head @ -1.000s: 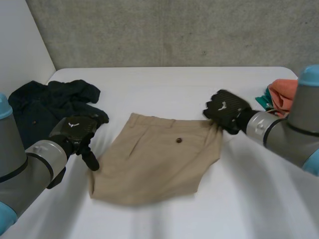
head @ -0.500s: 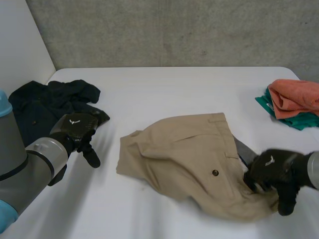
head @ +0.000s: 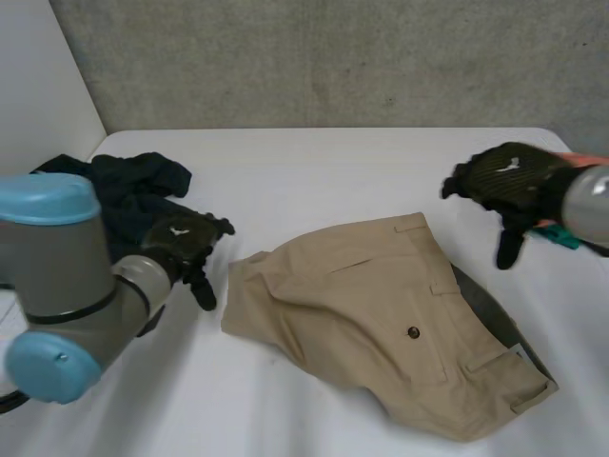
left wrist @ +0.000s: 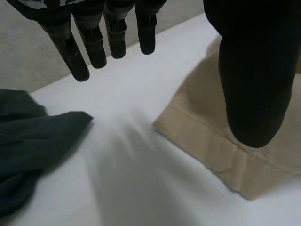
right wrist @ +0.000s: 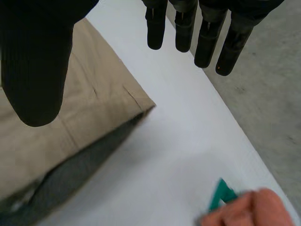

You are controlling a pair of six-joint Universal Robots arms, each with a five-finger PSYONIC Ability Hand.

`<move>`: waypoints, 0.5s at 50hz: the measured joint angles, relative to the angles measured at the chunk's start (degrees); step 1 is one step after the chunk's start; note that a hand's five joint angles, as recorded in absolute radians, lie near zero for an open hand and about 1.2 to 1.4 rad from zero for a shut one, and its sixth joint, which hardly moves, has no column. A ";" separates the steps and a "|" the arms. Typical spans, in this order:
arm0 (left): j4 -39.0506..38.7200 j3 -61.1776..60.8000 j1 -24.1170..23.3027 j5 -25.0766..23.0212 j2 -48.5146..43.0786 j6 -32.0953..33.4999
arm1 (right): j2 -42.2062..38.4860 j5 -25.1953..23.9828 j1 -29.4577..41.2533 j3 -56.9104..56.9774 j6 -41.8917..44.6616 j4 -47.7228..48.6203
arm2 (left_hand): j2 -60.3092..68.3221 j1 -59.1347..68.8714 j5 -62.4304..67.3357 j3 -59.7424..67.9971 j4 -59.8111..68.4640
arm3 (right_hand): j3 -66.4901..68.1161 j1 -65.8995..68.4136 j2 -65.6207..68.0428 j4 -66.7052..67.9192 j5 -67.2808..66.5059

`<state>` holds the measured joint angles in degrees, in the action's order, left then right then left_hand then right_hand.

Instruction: Fold the laundry.

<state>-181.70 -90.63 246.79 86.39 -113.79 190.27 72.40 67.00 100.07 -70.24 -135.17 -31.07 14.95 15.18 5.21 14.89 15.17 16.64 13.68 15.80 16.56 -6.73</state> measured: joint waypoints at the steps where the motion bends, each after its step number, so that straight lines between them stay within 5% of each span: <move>1: 0.02 0.53 -0.43 0.02 -0.78 0.01 | -1.37 0.10 0.70 0.56 -0.85 0.74 | 0.31 0.27 0.28 0.32 0.27 | 0.16 0.07 0.20 0.07 -0.07; 11: -0.01 6.98 -3.77 0.84 -9.76 0.21 | -16.64 1.76 6.13 7.06 -8.14 7.67 | 7.91 8.34 7.81 7.85 7.81 | 4.61 4.46 4.51 4.65 -4.02; 18: -0.15 11.69 -4.83 3.70 -14.33 0.46 | -22.79 3.14 6.87 8.78 -10.30 13.16 | 27.61 28.08 26.46 27.55 27.08 | 10.34 9.32 10.56 10.37 -9.17; 22: -1.05 13.97 -5.30 5.00 -16.20 0.54 | -25.51 3.30 6.97 9.38 -10.95 15.05 | 46.41 45.82 45.59 46.20 46.36 | 23.45 21.13 25.29 23.42 -21.72; 25: -2.06 15.14 -5.40 5.34 -16.95 0.62 | -26.60 3.15 6.97 10.07 -11.38 15.60 | 52.47 49.01 50.95 52.14 52.56 | 45.21 38.40 46.94 45.42 -43.55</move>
<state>-183.76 -75.50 241.39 91.73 -130.74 190.89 45.80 70.15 107.05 -60.18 -146.55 -15.48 67.42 64.18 56.16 67.03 67.72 61.85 52.08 62.74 61.98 -50.28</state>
